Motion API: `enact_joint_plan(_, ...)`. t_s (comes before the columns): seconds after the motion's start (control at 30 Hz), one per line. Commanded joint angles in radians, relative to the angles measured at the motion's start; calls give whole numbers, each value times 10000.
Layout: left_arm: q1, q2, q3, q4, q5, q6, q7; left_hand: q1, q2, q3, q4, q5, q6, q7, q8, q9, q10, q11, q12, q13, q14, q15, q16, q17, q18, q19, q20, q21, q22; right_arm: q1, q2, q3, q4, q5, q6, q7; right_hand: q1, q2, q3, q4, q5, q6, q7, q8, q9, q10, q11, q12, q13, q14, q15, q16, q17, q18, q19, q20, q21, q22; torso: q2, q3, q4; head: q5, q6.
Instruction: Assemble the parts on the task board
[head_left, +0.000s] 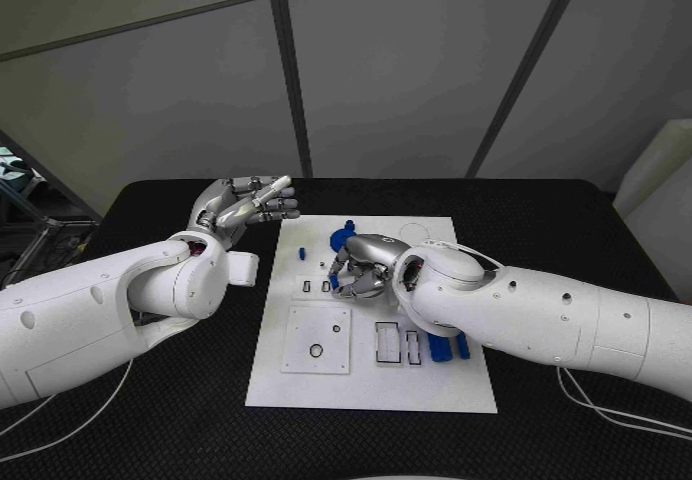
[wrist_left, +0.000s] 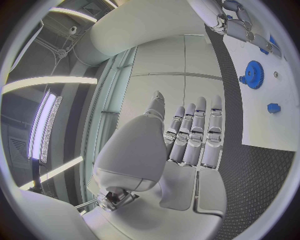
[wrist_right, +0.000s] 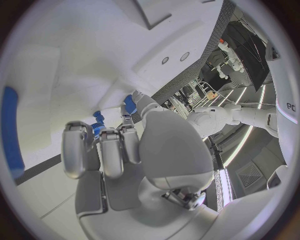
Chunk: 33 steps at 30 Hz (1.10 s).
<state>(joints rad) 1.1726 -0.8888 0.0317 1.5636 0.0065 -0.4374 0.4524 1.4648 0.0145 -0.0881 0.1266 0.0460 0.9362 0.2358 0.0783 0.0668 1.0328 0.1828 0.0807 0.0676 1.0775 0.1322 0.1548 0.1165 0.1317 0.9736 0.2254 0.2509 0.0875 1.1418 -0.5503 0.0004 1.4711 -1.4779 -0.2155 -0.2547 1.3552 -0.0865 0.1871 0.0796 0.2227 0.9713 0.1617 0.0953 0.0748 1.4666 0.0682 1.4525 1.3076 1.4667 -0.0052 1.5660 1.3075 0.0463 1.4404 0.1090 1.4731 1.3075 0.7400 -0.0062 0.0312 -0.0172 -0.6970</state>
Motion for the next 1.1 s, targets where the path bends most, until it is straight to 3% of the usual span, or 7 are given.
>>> enact_joint_plan(0.03,18,2,10,10,-56,84,14,-28,-4,-50,-37,10,-43,28,-51,-11,-72,-4,-56,-13,-90,1,-57,10,467,-27,77,-59,-9,-17,-4,-27,-33,-46,120,-110,-75,-32,-83,-16,-36,-103,2,-57,-11,265,64,-62,1567,992,75,-40,2429,2,-95,19,-66,517,0,1,-1,-9,-4)
enact_joint_plan(0.37,18,12,10,0,-56,98,10,-30,-1,-50,-37,10,-50,34,-55,-11,-79,0,-59,-13,-91,2,-58,11,468,-27,79,-61,-10,-17,-3,-27,-57,-17,-19,-80,-41,-67,-189,-45,-88,-511,88,-214,-32,119,139,-262,1397,975,139,-70,2362,25,-167,77,-134,410,-1,3,0,-1,-33)
enact_joint_plan(0.7,16,11,10,-36,-56,116,44,-53,26,-52,-24,10,-23,4,-42,0,-45,-18,-37,-2,-61,-8,-43,22,475,-13,79,-59,-11,-17,-97,-26,10,432,-636,384,-17,-196,-448,44,-138,-1339,126,-303,-66,-41,185,-463,1208,949,184,-121,2257,65,-286,131,-247,232,-12,9,-11,32,-77)
enact_joint_plan(0.83,15,12,10,-93,-56,135,61,-44,68,-50,-36,10,74,-91,0,19,64,-87,20,15,23,-57,-7,50,496,46,61,-40,-5,-18,-244,-24,155,583,-811,667,30,-332,-625,174,-128,-1755,123,-291,-87,-130,183,-575,1099,938,185,-143,2213,79,-327,135,-291,170,-29,4,-19,47,-68)
enact_joint_plan(1.1,14,0,10,-316,-73,87,31,-36,71,-54,-48,10,92,-94,3,19,80,-99,25,14,81,-77,19,66,504,89,48,-21,2,-11,-875,-17,677,1126,-1319,1626,76,-348,-682,223,-81,-1752,119,-231,-66,-137,179,-584,1084,938,182,-143,2215,81,-331,134,-300,161,-31,9,-47,94,10)
